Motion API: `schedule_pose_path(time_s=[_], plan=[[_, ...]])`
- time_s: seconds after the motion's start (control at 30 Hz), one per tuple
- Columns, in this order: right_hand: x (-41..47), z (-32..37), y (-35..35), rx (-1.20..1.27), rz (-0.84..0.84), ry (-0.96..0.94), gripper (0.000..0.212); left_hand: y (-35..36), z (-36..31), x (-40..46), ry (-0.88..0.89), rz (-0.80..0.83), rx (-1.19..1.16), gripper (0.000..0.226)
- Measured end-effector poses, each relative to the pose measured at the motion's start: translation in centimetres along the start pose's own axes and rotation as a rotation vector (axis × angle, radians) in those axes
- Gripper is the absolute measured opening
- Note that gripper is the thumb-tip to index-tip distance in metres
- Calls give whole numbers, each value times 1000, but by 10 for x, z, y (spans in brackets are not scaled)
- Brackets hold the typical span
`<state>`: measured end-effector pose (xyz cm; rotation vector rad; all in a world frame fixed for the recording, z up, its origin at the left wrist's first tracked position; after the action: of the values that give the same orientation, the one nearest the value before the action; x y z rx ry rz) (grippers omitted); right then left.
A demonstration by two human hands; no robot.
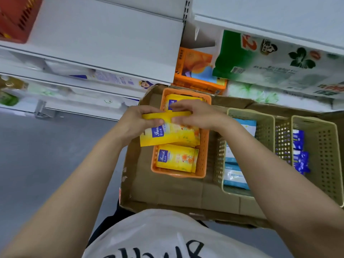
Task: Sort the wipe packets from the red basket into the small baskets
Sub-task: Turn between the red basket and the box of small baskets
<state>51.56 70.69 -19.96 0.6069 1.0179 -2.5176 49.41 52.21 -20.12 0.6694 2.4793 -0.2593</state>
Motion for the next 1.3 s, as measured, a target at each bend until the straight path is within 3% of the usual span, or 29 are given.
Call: schedule_pose_path(time_s=[0.07, 0.13, 0.3, 0.43, 0.6, 0.93, 1.13, 1.3], plan=[[-11, -5, 5, -61, 85, 32, 50, 11, -4, 3, 8, 47, 35, 29], [-18, -19, 4, 24, 63, 71, 45, 20, 0, 5, 36, 50, 34, 37], [-37, -72, -18, 183, -162, 249, 41, 8, 32, 5, 55, -328, 211, 58], [-34, -84, -18, -61, -143, 341, 45, 25, 62, 5, -24, -223, 221, 54], [-5, -55, 17, -119, -106, 195, 44, 23, 72, 8, 9, -249, 191, 46], [-11, -48, 40, -405, -377, 170, 44, 17, 90, 20, -65, -135, 81, 55], [-10, -47, 58, -276, -232, 129, 65, 18, 90, 21, -90, -106, 78, 56], [-7, -44, 59, -309, -241, 126, 69, 18, 92, 23, -94, -111, 83, 56]])
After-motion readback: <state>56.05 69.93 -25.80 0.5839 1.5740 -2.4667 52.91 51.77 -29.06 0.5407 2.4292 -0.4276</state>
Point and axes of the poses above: each hand's wrist, its own x-axis towards the middle knuckle, its own y-axis out of the palm, z = x × y, the point moved 7 cm from there along x, towards the middle knuckle, and after that the axes turned 6 degrees about -x, right-handed, at the moved point
